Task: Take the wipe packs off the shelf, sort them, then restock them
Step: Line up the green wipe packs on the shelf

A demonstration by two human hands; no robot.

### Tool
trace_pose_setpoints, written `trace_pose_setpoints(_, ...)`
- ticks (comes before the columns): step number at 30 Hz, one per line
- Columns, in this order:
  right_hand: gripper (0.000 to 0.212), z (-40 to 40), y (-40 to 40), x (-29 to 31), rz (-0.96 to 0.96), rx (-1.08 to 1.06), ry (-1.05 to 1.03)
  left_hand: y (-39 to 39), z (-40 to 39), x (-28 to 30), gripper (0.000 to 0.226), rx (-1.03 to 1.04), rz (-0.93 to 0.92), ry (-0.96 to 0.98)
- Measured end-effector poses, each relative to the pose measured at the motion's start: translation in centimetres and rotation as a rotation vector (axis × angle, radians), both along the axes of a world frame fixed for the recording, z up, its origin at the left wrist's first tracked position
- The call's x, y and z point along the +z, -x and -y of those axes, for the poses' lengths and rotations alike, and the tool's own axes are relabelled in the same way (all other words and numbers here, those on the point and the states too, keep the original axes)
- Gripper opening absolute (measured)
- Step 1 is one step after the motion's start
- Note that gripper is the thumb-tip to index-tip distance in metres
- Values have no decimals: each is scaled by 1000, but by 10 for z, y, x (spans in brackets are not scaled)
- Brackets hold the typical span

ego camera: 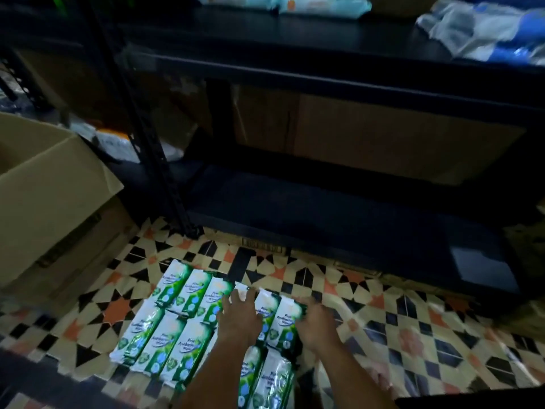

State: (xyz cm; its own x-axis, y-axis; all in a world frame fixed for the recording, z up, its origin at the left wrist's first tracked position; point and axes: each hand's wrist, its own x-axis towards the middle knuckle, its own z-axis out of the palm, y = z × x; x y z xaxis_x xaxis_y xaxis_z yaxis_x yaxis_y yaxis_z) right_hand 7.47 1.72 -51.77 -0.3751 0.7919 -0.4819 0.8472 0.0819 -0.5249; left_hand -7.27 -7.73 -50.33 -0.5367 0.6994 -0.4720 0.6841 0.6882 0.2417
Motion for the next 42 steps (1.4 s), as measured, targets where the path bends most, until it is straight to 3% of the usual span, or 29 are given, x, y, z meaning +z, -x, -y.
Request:
trace_pose_setpoints(4, 70, 3, 9, -13, -19, -105, 64, 15, -8, -12, 79, -273, -37, -88)
trace_pose_setpoints(9, 85, -8, 15, -11, 125, 95, 87, 34, -42, -4, 103, -532, 78, 47)
trace_pose_setpoints(14, 96, -20, 22, -8, 196, 231, 148, 29, -64, 6, 99, -656, -15, 212)
trace_pose_setpoints(21, 94, -27, 33, -15, 256, 254, 129, 24, -75, -4, 92, -716, -85, 220)
trace_pose_setpoints(26, 86, -28, 36, -13, 251, 225, 138, 24, -77, 1, 84, -727, -80, 225)
trace_pose_setpoints(30, 80, -32, 31, -10, 227, 196, 130, 29, -75, 4, 93, -646, 42, 164)
trace_pose_setpoints(35, 92, -36, 25, -6, 173, 170, 105, 30, -79, 4, 102, -568, 207, 85)
trace_pose_setpoints(42, 73, -46, 13, -7, -46, 34, 137, 31, -82, -14, 92, -355, 368, -194)
